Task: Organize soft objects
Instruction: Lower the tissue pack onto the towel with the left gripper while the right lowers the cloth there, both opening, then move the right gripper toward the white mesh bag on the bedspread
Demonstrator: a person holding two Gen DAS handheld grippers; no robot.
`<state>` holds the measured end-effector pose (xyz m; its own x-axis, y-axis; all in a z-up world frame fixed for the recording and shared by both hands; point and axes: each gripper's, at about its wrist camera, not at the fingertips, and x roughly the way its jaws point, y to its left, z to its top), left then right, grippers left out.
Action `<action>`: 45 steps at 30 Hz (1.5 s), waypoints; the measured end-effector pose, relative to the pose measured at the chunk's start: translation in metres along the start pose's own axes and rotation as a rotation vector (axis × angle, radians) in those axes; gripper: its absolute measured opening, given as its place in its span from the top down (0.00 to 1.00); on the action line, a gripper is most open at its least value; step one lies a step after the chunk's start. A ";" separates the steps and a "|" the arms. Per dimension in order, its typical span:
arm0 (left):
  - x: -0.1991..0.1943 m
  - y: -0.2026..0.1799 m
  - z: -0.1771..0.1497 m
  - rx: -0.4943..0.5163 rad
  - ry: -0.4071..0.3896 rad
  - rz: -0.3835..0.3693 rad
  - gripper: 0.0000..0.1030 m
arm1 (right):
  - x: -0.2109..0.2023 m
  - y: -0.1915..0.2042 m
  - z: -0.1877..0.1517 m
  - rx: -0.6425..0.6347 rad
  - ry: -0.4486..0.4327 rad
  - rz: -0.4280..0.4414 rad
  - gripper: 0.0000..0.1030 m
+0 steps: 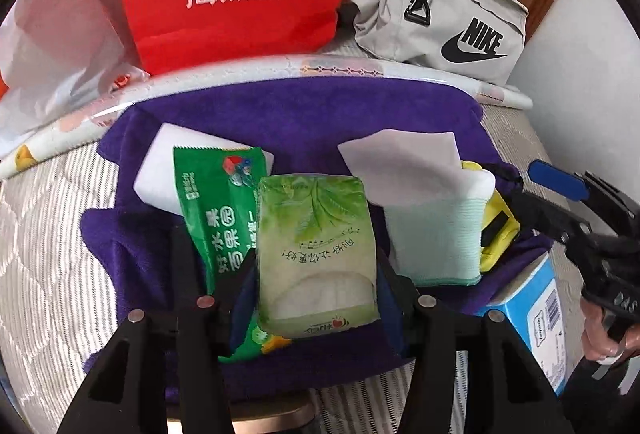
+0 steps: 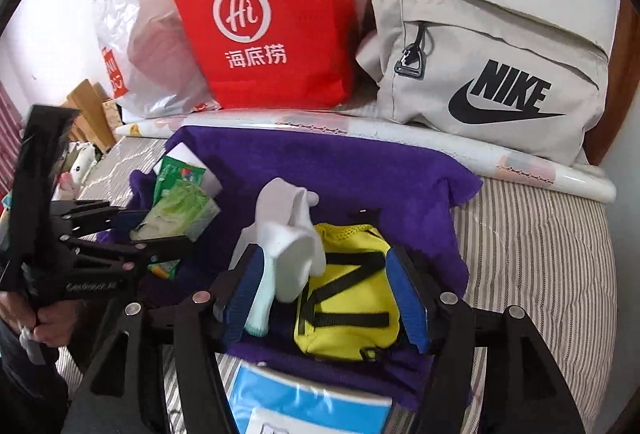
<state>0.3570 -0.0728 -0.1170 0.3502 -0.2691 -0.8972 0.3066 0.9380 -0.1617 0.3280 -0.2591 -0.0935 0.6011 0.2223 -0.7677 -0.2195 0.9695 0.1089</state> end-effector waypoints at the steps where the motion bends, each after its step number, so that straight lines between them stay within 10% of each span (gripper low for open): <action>1: 0.000 0.000 0.000 -0.004 0.003 0.001 0.45 | -0.003 0.001 -0.002 -0.004 -0.006 -0.014 0.39; 6: -0.015 0.001 -0.003 -0.019 -0.053 0.020 0.26 | -0.025 0.002 -0.009 0.005 -0.043 -0.009 0.38; 28: -0.130 -0.029 -0.115 -0.019 -0.234 -0.007 0.26 | -0.144 0.036 -0.098 0.046 -0.159 -0.035 0.25; 35: -0.138 -0.043 -0.161 0.030 -0.216 0.035 0.26 | -0.147 0.047 -0.150 0.110 -0.074 0.118 0.25; 45: -0.139 -0.030 -0.202 0.018 -0.207 0.070 0.26 | -0.109 0.080 -0.218 0.064 0.049 0.094 0.25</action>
<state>0.1202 -0.0195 -0.0709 0.5449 -0.2445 -0.8020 0.2900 0.9525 -0.0933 0.0769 -0.2286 -0.1389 0.5418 0.3083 -0.7819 -0.2226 0.9497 0.2203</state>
